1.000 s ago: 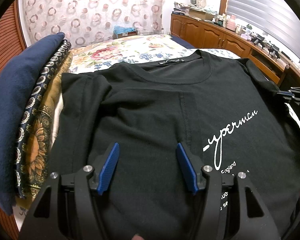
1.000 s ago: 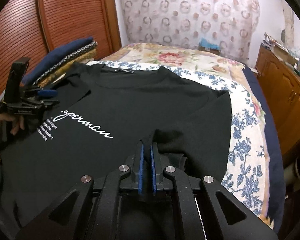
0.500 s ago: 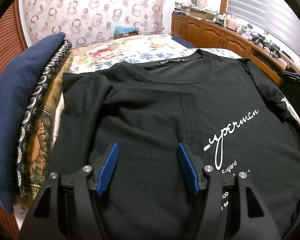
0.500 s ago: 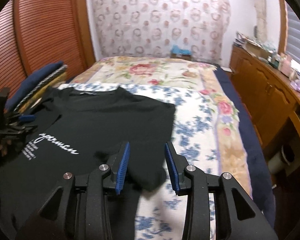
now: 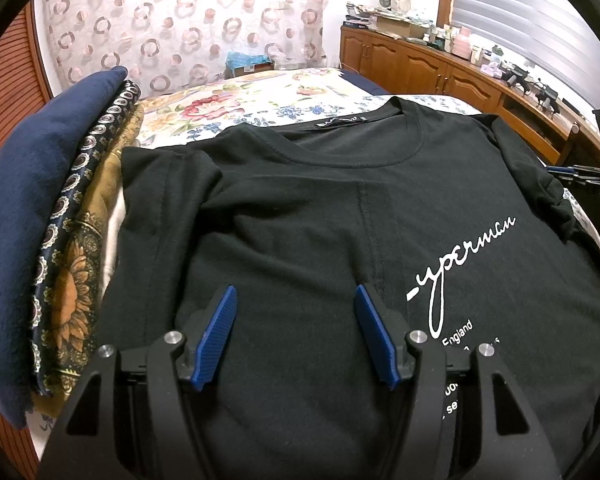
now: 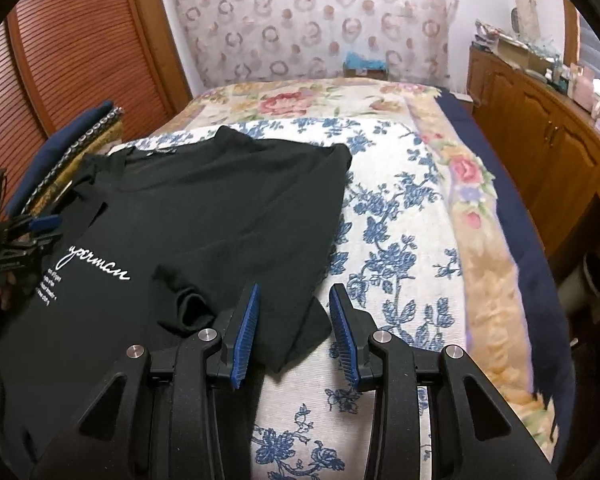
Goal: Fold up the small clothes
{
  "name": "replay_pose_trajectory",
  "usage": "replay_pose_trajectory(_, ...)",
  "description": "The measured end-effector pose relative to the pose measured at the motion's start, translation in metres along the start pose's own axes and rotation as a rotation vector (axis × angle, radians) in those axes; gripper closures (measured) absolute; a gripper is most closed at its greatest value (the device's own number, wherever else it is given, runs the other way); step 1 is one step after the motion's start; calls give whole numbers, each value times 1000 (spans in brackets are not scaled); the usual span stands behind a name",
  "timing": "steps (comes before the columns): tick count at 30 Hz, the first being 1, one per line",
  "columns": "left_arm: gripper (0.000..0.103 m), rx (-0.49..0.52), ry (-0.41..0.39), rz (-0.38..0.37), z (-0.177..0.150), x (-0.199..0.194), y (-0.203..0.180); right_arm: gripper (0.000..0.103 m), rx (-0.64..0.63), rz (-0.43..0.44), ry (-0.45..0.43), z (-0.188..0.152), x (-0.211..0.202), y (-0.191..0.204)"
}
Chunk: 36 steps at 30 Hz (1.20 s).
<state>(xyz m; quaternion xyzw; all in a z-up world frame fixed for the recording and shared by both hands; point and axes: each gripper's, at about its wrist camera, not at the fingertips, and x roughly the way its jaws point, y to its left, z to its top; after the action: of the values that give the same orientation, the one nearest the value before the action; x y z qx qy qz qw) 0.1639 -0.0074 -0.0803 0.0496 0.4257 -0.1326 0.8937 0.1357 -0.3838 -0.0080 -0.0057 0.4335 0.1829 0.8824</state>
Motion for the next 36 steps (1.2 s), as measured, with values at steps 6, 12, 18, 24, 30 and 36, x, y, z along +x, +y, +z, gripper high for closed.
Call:
replay_pose_trajectory(6, 42, 5, 0, -10, 0, 1, -2, 94, -26, 43, 5, 2, 1, 5)
replay_pose_trajectory(12, 42, 5, 0, -10, 0, 1, -2, 102, -84, 75, -91, 19, -19, 27)
replay_pose_trajectory(18, 41, 4, 0, -5, -1, 0, -2, 102, -135, 124, -142, 48, -29, 56)
replay_pose_trajectory(24, 40, 1, 0, 1, -1, -1, -2, 102, -181, 141, -138, 67, -17, 88)
replay_pose_trajectory(30, 40, 4, 2, 25, -4, -5, -3, 74, -173, 104, -126, 67, -10, 93)
replay_pose_trajectory(36, 40, 0, 14, 15, -18, -20, -6, 61, -151, 46, -122, 57, -17, 71)
